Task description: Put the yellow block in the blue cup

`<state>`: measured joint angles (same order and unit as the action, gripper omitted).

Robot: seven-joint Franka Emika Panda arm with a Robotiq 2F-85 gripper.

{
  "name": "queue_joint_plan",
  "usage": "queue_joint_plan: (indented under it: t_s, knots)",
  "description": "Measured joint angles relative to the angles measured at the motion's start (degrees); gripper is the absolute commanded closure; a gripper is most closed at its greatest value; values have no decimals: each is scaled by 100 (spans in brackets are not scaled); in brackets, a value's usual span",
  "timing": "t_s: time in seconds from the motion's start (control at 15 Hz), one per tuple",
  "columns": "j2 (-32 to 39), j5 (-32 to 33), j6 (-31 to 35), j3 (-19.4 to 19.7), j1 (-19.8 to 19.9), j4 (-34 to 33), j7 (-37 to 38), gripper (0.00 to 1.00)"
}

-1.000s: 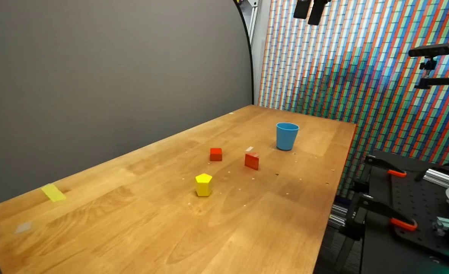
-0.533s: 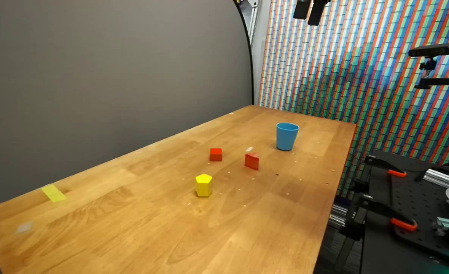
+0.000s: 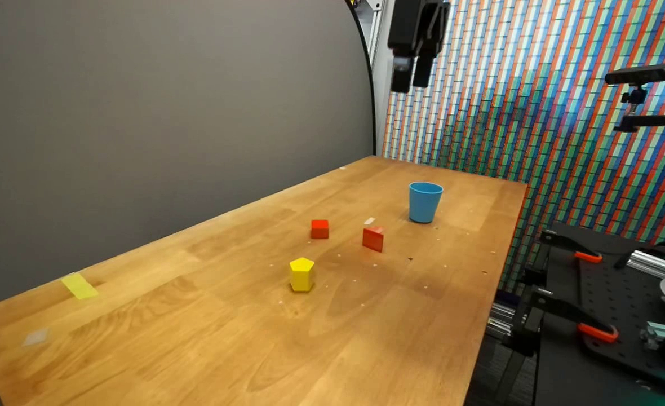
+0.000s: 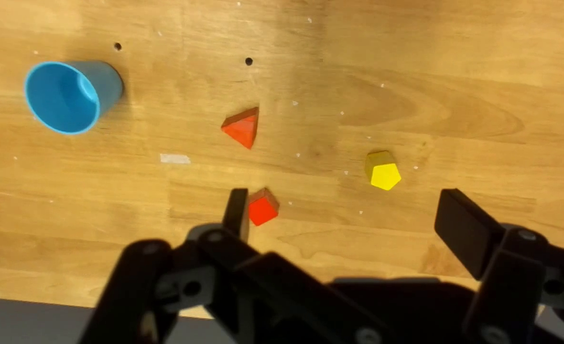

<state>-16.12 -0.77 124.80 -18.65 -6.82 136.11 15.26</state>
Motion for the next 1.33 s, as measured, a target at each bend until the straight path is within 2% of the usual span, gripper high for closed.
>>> queue_joint_plan:
  t_s: [0.13,0.27,0.87,1.13,1.33]
  knots:
    - [737,179,220,-190,2,-339,8,0]
    - [1487,391,371,-186,-89,-739,7,0]
    - [4709,221,533,364,-476,-3220,-703,0]
    - [5754,-89,283,458,-615,-4142,-754,0]
    - [6126,-317,244,467,-719,-4379,-627,0]
